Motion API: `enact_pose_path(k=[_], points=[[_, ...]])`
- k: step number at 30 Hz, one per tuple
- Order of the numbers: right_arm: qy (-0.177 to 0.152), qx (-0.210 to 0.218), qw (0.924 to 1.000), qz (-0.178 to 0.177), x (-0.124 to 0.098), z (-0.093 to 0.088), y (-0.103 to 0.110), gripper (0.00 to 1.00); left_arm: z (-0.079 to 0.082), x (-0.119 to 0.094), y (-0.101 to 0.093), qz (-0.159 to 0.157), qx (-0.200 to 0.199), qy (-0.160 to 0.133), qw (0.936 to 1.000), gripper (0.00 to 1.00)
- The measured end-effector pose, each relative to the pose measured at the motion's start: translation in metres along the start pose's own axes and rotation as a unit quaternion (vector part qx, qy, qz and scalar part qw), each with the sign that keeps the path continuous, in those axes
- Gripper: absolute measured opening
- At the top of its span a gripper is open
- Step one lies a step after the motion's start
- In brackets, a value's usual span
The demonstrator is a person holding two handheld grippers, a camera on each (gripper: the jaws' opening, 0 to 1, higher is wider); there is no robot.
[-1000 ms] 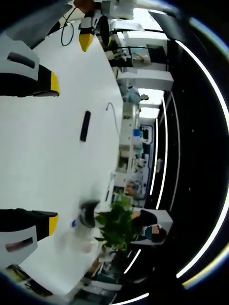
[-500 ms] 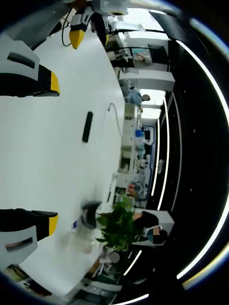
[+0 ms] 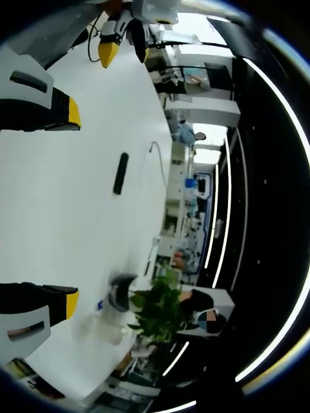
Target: Press the specified remote control buttons in sequence, fully releasing each button before pressing the next.
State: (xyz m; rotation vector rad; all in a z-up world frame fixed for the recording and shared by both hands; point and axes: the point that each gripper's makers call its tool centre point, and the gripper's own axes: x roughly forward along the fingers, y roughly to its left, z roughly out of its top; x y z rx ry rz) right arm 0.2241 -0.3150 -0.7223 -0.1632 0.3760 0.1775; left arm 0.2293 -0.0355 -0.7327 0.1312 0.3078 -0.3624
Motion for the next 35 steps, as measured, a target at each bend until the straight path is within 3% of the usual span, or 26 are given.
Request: enact_pose_path(k=[21,29,33,35], points=[[0.011,-0.013,0.9998,0.012,0.002,-0.003,0.006,0.99,0.006,-0.003,0.002,0.007,-0.009,-0.010,0.9999,1.00],[-0.001,-0.005,0.9999,0.016,0.000,0.001,0.006,0.94,0.006,-0.003,0.001,0.004,-0.008,-0.010,0.9999,1.00],[-0.049,0.010,0.9987,0.012,-0.008,0.020,0.003,0.83,0.008,-0.005,0.001,0.002,-0.007,-0.013,0.9999,0.98],[-0.056,0.028,0.9979,0.019,-0.010,0.023,0.003,0.72,0.009,-0.007,-0.009,-0.029,-0.038,-0.010,0.9988,0.82]])
